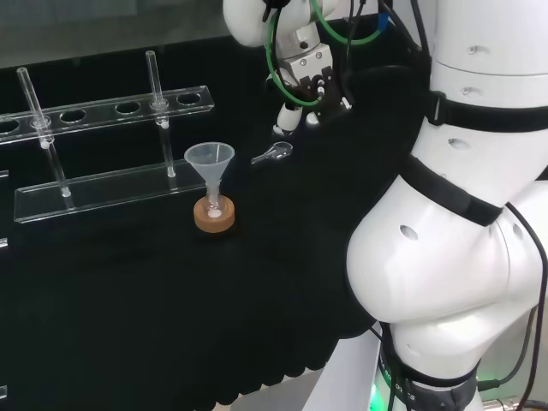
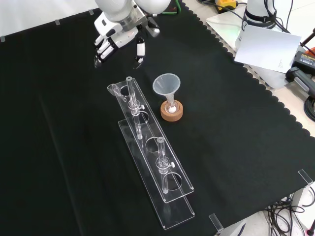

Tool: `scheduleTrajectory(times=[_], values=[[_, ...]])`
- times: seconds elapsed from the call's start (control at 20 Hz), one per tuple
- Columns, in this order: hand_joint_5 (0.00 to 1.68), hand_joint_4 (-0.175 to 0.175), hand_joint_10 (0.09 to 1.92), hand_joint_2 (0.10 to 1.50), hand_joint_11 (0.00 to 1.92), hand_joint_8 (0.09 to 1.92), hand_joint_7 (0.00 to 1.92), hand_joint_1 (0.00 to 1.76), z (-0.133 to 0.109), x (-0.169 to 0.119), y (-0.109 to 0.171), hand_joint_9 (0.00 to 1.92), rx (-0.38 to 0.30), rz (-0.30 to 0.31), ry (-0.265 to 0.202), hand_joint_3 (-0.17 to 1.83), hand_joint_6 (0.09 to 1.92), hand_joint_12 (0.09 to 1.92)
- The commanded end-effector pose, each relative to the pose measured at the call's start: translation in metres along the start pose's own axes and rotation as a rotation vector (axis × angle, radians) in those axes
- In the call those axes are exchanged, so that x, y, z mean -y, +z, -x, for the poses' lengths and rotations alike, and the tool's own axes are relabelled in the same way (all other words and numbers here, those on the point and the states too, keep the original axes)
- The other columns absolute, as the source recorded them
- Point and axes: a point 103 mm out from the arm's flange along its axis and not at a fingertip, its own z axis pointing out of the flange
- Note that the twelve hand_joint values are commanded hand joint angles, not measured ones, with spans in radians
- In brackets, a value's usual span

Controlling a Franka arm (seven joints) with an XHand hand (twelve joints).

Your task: Remove the funnel from the round-bottom flask.

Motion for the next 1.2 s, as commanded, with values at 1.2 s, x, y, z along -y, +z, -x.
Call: scheduleTrajectory(times=[1.2], values=[[0.33,0.001,0.64,0.63,0.26,0.67,0.25,0.58,-0.084,0.137,-0.072,0.46,-0.134,-0.056,-0.087,0.42,0.09,1.43]])
